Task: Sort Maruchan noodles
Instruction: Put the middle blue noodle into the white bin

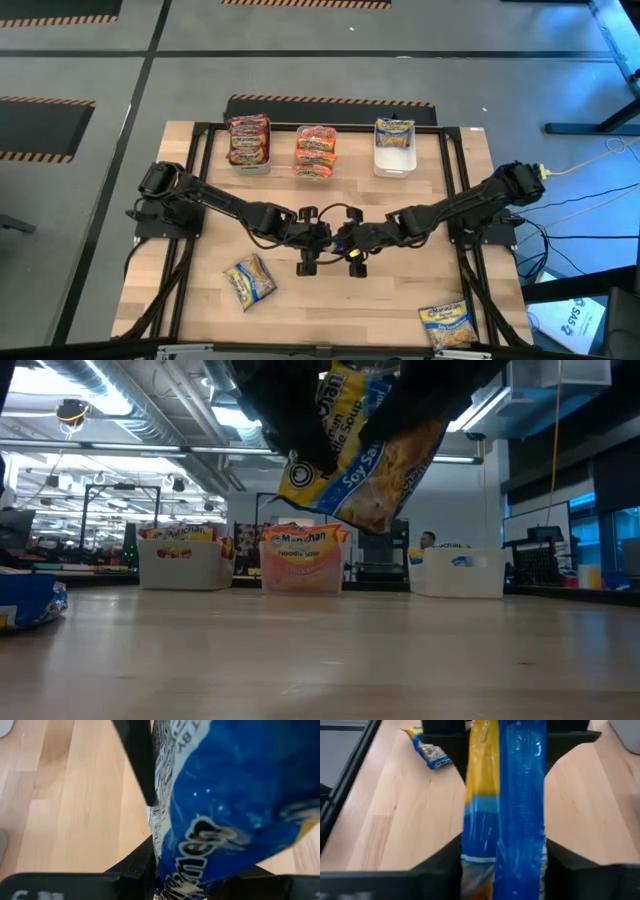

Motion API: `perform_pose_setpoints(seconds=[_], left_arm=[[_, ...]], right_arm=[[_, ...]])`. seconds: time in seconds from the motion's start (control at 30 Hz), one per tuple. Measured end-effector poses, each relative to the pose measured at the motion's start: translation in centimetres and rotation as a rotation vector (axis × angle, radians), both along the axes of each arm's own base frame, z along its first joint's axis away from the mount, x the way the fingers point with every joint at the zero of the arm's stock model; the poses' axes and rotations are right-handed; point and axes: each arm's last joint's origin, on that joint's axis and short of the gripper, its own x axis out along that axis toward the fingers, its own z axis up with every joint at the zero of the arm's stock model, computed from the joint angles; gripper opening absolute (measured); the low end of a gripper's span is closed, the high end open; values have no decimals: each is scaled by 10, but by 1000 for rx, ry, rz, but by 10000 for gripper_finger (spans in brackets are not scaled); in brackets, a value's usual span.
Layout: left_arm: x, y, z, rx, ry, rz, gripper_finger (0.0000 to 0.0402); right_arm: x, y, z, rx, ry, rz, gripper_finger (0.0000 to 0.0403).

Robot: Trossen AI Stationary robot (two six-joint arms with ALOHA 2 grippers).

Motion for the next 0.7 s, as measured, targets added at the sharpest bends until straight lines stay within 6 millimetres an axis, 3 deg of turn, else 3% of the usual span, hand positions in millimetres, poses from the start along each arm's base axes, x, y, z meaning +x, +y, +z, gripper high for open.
perform_pose_setpoints(seconds=[0.13, 0.3, 0.5, 0.6, 0.7], left_arm=[[0, -2, 1, 2, -4, -8, 114], [-4, -1, 5, 5, 0, -15, 133], [-34, 1, 41, -1, -8, 9, 156], [-52, -4, 64, 18, -84, -1, 158], [-64, -9, 64, 61, -176, 4, 156]], right_arm=[[0, 0, 1, 1, -3, 3, 97], [-2, 1, 2, -16, 5, 22, 95], [-42, 9, 22, -90, 111, 9, 95], [-62, 16, 33, -96, 57, 3, 95], [-83, 20, 30, -78, -36, -21, 95]])
